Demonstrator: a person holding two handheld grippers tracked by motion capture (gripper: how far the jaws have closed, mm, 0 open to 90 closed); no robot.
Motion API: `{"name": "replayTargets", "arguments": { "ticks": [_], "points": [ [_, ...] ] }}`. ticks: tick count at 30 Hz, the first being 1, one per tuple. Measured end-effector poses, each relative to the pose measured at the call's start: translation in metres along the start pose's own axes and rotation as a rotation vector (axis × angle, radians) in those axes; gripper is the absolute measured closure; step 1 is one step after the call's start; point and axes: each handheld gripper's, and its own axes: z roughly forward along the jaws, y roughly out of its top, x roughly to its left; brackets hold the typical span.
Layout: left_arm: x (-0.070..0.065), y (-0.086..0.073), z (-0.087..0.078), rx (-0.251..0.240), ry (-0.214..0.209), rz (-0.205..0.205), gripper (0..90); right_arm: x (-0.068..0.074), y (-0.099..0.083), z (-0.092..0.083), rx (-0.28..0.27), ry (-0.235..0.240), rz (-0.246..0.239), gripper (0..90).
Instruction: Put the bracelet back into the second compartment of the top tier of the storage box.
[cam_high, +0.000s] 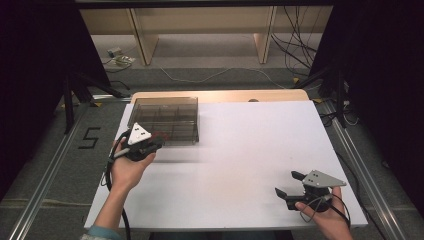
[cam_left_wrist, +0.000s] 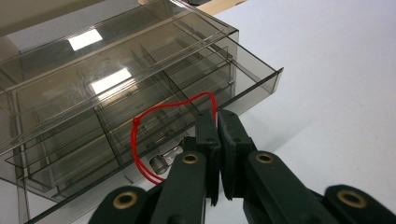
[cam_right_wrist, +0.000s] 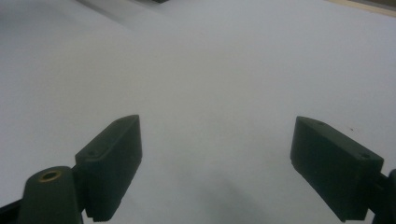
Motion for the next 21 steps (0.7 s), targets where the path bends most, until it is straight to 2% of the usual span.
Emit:
{"name": "replayTargets", "arguments": {
  "ticks": [21],
  "points": [
    [0.0032, 0.0021, 0.0054, 0.013, -0.002, 0.004, 87.8, 0.0001, 0.0002, -0.0003, 0.004, -0.002, 0.000, 17.5]
  ]
}}
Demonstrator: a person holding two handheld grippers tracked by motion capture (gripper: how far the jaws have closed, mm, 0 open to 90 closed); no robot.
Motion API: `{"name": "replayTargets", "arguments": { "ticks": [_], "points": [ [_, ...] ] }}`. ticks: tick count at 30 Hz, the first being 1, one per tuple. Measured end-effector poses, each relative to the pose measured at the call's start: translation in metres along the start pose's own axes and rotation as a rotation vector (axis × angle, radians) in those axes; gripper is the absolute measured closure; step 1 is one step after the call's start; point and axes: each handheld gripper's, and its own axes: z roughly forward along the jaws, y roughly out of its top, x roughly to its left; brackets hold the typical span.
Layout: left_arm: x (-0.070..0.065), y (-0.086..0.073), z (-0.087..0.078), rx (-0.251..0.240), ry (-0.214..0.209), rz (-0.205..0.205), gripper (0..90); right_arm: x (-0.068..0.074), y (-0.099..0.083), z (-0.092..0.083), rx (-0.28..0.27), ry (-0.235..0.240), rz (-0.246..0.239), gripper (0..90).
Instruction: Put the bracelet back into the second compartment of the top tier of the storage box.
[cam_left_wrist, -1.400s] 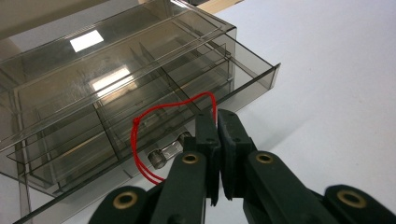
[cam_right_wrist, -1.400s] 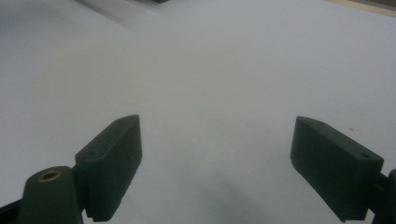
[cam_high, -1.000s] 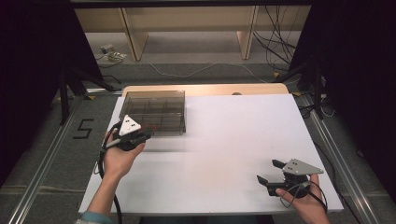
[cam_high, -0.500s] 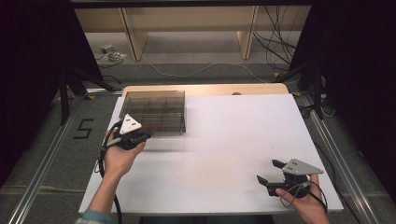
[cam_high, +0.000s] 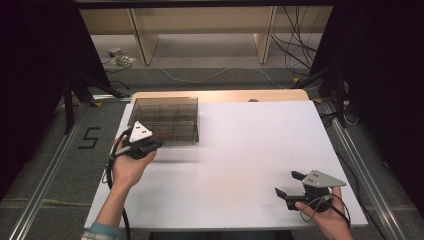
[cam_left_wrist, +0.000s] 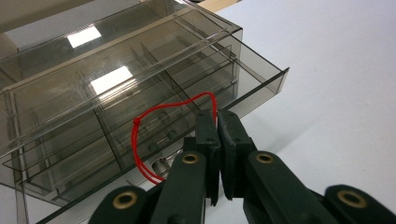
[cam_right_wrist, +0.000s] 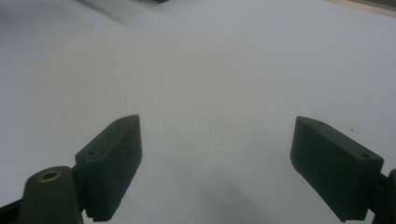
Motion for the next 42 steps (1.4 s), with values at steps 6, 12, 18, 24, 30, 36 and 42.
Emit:
{"name": "replayTargets", "arguments": {
  "ticks": [6, 12, 18, 24, 30, 36, 42],
  "points": [
    [0.000, 0.001, 0.002, 0.003, 0.000, 0.001, 87.8, 0.000, 0.000, 0.000, -0.005, 0.001, 0.000, 17.5],
    [0.000, 0.001, 0.003, 0.004, -0.002, 0.003, 87.8, 0.000, 0.000, 0.001, -0.003, 0.002, 0.000, 17.5],
    [0.001, 0.002, 0.004, 0.004, 0.000, 0.002, 87.8, 0.000, 0.000, 0.001, -0.002, 0.002, 0.002, 17.5],
    [0.001, 0.002, 0.007, 0.007, 0.001, 0.007, 87.8, 0.000, 0.000, 0.001, -0.002, 0.002, -0.002, 17.5],
    [0.002, 0.003, 0.009, 0.009, 0.006, 0.013, 87.8, 0.000, 0.000, 0.001, -0.001, 0.003, -0.005, 17.6],
    [0.002, 0.005, 0.011, 0.010, 0.007, 0.021, 87.8, 0.000, 0.000, 0.001, -0.001, 0.003, -0.004, 17.6],
    [0.003, 0.006, 0.013, 0.012, 0.004, 0.019, 87.8, 0.000, 0.000, 0.001, -0.002, 0.003, 0.000, 17.6]
  ]
}}
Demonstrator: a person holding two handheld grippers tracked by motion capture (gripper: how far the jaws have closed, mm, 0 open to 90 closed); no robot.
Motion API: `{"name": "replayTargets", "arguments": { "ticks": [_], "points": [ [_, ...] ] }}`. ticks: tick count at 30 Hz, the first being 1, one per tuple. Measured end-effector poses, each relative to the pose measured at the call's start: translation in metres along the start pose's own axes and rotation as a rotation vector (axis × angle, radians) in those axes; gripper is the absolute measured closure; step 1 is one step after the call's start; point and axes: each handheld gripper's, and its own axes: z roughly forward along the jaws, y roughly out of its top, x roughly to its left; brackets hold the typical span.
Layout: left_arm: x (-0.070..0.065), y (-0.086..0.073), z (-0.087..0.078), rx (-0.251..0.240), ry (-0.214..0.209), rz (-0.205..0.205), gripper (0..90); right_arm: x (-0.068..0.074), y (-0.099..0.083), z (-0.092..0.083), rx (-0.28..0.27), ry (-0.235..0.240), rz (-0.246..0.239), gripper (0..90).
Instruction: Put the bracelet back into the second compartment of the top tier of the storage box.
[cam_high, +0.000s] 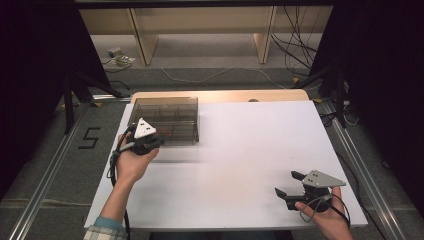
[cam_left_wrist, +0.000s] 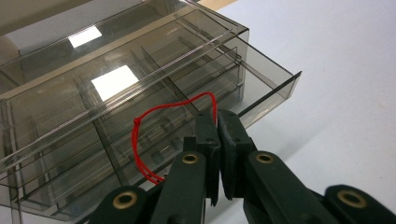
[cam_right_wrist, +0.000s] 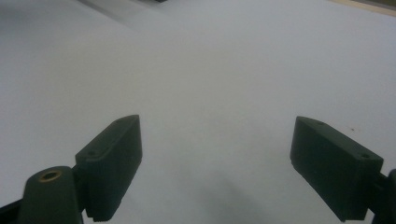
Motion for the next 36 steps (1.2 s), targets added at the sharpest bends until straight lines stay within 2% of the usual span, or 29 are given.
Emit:
{"name": "replayTargets", "arguments": {
  "ticks": [36],
  "points": [
    [0.006, 0.001, 0.013, 0.012, 0.004, -0.004, 87.7, 0.000, 0.000, 0.000, -0.001, 0.000, -0.001, 17.6]
  ]
}}
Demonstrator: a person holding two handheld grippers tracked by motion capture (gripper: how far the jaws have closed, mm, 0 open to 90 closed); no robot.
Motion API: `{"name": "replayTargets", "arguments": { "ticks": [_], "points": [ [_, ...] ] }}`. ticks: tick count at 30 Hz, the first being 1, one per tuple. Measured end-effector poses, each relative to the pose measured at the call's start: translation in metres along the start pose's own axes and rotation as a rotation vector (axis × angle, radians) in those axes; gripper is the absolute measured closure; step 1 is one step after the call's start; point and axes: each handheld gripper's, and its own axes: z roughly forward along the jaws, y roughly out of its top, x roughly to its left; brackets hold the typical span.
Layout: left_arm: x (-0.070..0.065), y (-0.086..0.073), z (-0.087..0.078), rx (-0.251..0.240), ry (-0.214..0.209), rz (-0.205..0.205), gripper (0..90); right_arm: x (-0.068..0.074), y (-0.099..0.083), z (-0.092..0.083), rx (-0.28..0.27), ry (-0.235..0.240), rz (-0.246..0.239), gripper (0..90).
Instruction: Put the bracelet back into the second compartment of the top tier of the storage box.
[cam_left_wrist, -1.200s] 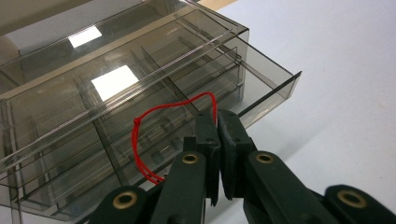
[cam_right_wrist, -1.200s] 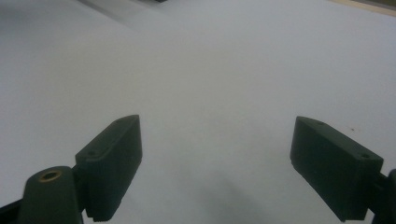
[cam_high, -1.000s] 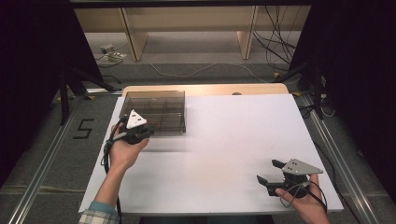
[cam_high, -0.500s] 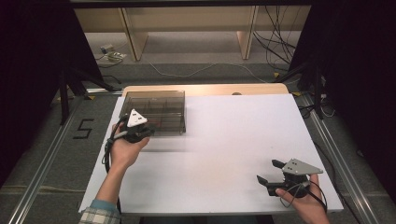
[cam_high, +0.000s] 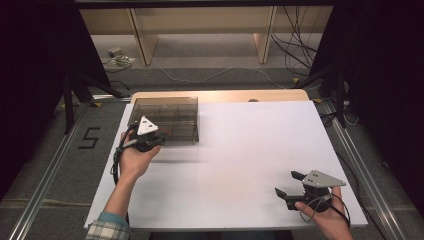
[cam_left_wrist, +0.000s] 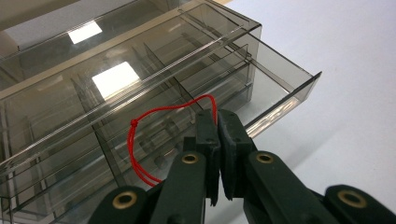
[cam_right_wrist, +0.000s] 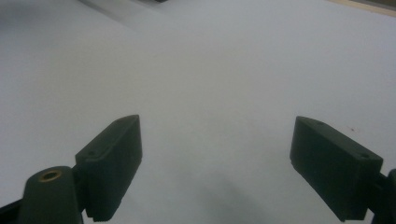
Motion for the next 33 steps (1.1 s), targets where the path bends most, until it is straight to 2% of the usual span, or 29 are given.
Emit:
{"name": "replayTargets", "arguments": {
  "ticks": [27, 33],
  "points": [
    [0.0044, 0.0018, 0.0084, -0.022, 0.025, -0.021, 87.4, 0.0003, -0.0002, 0.0005, 0.001, -0.003, -0.013, 17.6],
    [0.0043, 0.0019, 0.0101, -0.016, 0.027, -0.015, 87.0, 0.0009, -0.0002, 0.0005, 0.005, -0.006, -0.015, 17.6]
  ]
}}
